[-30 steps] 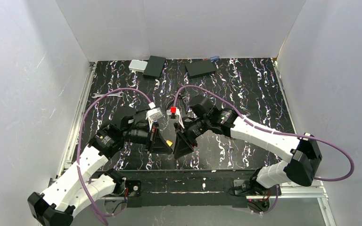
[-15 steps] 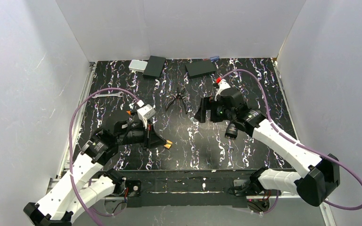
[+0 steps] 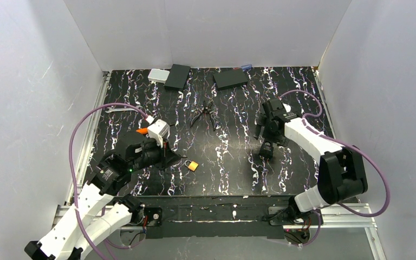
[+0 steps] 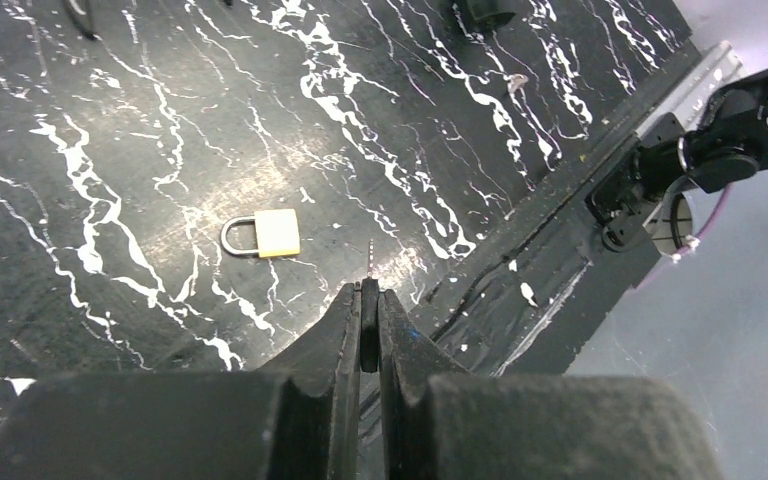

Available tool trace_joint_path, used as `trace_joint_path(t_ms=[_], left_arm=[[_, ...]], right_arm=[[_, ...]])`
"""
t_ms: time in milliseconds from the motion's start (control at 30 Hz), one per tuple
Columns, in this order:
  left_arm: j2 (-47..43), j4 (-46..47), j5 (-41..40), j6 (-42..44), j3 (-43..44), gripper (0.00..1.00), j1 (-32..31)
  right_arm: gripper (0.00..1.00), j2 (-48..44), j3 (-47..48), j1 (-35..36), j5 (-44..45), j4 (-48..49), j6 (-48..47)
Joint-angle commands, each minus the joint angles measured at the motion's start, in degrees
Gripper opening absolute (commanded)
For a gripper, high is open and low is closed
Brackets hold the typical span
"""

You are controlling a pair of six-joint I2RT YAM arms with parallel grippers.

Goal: Unlock with the key

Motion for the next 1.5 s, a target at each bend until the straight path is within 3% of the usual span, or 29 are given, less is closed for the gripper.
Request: trace_joint_path(t_ms=[0, 300, 533, 700, 1033, 1300, 1467], left_arm=[[-0.87, -1.56, -4.82, 1.28, 0.74, 0.0, -0.1], [-0.61, -1.87, -7.26, 1.36, 0.81, 0.0, -0.1], [-1.37, -2.77, -12.68, 1.34, 0.47, 0.0, -0.13], [-1.05, -3.19, -13.28, 1.55, 0.67, 0.0, -0.1], [-2.43, -3.55, -13.54, 1.03, 0.3, 0.0, -0.1], [-2.32, -3.73, -13.89, 0.83, 0.34, 0.0, -0.1], [-2.06, -3.86, -13.89, 0.83, 0.47, 0.0, -0.1]], right_arm=[[0.98, 2.14, 0.85, -1.52, 3.08, -0.78, 0.3], [0.96, 7.26, -0.57, -1.66, 3.61, -0.05, 1.09], [0.76, 7.39, -6.96, -1.76, 3.29, 5.86, -0.69], [0.75, 8.35, -6.72, -1.76, 3.63, 5.52, -1.92], [0.63, 6.42, -6.89, -1.76, 3.1, 5.04, -2.15], [0.43, 5.36, -7.64, -1.76, 3.47, 5.25, -1.34], [0.18, 4.95, -7.05, -1.76, -0.76, 6.72, -2.77]])
